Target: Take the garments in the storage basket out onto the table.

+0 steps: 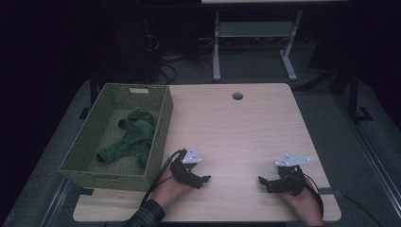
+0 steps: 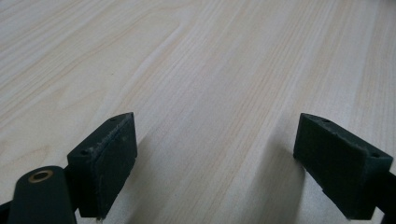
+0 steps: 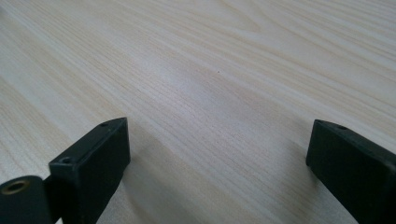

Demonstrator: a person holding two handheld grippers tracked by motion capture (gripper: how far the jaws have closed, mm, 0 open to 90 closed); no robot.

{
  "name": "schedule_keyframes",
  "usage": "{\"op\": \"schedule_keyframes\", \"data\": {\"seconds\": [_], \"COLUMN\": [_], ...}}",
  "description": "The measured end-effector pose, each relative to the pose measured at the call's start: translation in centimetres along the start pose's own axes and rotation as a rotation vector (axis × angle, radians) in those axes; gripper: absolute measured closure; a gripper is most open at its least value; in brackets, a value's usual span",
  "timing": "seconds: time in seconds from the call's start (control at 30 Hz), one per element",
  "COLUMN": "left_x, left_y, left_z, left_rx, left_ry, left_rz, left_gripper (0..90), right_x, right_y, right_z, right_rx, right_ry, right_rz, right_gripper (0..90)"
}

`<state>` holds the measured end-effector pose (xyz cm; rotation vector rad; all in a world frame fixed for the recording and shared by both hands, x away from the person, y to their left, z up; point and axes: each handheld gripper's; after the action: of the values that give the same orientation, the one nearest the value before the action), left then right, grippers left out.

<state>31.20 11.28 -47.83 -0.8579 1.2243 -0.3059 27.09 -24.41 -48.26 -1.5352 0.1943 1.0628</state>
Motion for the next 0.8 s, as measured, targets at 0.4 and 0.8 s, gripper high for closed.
{"op": "schedule_keyframes", "data": {"seconds": [0.4,0.8], "left_x": [-0.2,-1.1], "left_y": [-0.3,-0.8], "left_z": [0.2,0.6], "left_rx": [0.025,0.013], "left_ry": [0.022,0.028], "left_rz": [0.023,0.018], "left_gripper": [13.6,13.6], "right_x": [0.0,0.0], "right_y": [0.0,0.0], "right_z": [0.0,0.0], "right_rx": [0.000,0.001], "right_ry": [0.000,0.001], "right_rz": [0.001,0.001], "right_gripper": [6.0,6.1]}}
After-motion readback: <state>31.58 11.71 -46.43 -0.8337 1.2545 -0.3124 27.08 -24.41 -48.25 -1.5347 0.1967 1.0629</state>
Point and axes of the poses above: each handheld gripper's, and its own axes: x roughly forward along the jaws, y roughly out of its underside, z roughly to its left, and after that the axes turned 7 degrees about x, right-handed
